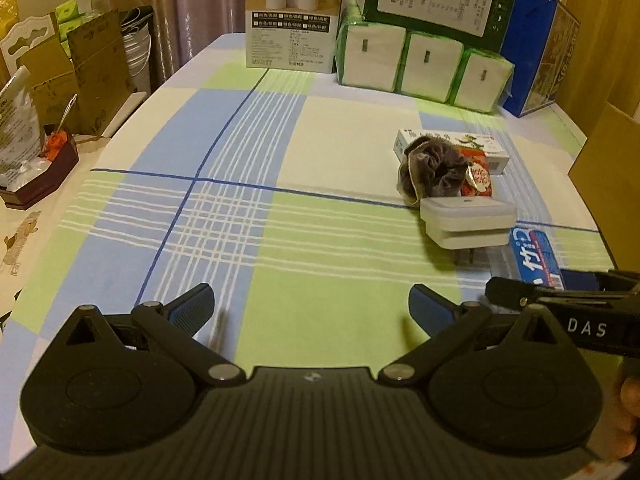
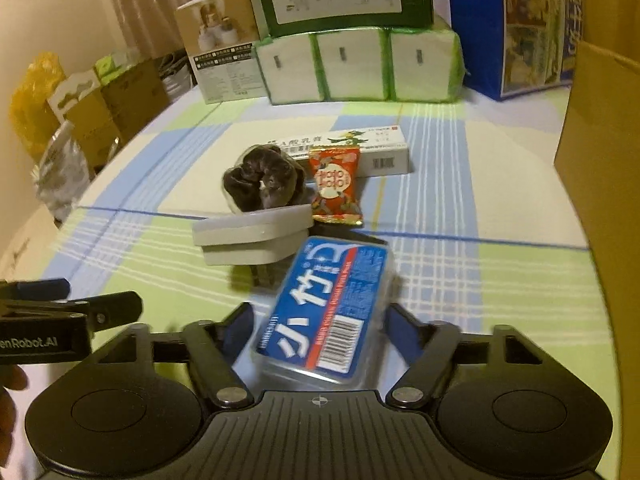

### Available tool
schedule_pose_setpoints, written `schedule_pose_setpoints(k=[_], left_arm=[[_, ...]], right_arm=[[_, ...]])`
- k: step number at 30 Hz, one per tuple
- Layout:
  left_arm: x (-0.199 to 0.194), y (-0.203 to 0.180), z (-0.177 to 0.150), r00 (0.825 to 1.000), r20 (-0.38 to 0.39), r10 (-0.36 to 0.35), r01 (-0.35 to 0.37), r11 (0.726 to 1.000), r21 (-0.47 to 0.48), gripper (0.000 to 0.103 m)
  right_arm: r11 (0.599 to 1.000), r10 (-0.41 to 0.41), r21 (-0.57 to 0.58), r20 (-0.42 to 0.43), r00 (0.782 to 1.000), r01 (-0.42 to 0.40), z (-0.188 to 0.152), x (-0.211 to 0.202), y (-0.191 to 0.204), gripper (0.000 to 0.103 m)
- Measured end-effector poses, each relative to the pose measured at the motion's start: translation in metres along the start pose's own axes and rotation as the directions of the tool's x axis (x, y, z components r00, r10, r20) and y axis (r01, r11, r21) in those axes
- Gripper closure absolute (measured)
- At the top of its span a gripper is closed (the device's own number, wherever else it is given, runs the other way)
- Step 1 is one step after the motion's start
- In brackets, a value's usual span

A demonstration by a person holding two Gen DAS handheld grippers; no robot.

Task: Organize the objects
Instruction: 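Grasp the blue floss box with the right gripper while the left grasps the white container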

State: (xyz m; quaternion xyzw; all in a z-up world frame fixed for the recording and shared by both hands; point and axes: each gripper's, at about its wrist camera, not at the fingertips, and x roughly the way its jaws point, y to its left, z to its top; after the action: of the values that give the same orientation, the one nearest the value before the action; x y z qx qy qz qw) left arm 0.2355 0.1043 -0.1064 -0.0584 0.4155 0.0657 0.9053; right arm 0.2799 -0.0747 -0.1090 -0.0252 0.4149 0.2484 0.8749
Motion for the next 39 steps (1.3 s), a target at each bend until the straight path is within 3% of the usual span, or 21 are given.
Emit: schedule_pose_setpoints(k=[4, 12, 16, 22, 25, 31, 39], left_arm=[[0.001, -0.003, 0.000, 1.000, 0.003, -0.026, 0.026, 1.000, 0.001, 0.001], [0.005, -0.028, 0.011, 0.983, 0.050, -0.175, 0.174, 0.985, 0.022, 0.002], [0.013, -0.046, 0.019, 0.974, 0.079, -0.213, 0.210, 0.977, 0.045, 0.003], [0.029, -0.076, 0.025, 0.969, 0.106, -0.222, 0.209, 0.970, 0.120, 0.014], [0.037, -0.083, 0.026, 0.968, 0.102, -0.230, 0.217, 0.968, 0.126, 0.025], [0.048, -0.090, 0.025, 0.972, 0.088, -0.217, 0.202, 0.968, 0.151, 0.038], [0.045, -0.087, 0.023, 0.972, 0.093, -0.217, 0.201, 0.968, 0.152, 0.041]], right_arm=[[0.999, -0.044, -0.006, -0.001, 0.999, 0.044, 0.001, -0.003, -0.004, 0.048], [0.992, -0.100, 0.072, 0.007, 0.995, 0.099, -0.002, -0.025, -0.033, 0.049], [0.988, -0.128, 0.089, -0.004, 0.992, 0.128, -0.005, -0.025, -0.047, 0.049], [0.988, -0.128, 0.092, 0.006, 0.992, 0.127, -0.005, -0.025, -0.050, 0.049], [0.988, -0.126, 0.088, 0.007, 0.992, 0.125, -0.005, -0.024, -0.049, 0.049], [0.988, -0.126, 0.094, 0.014, 0.992, 0.124, -0.004, -0.022, -0.049, 0.049], [0.989, -0.135, 0.068, 0.017, 0.991, 0.134, -0.004, -0.018, -0.048, 0.047]])
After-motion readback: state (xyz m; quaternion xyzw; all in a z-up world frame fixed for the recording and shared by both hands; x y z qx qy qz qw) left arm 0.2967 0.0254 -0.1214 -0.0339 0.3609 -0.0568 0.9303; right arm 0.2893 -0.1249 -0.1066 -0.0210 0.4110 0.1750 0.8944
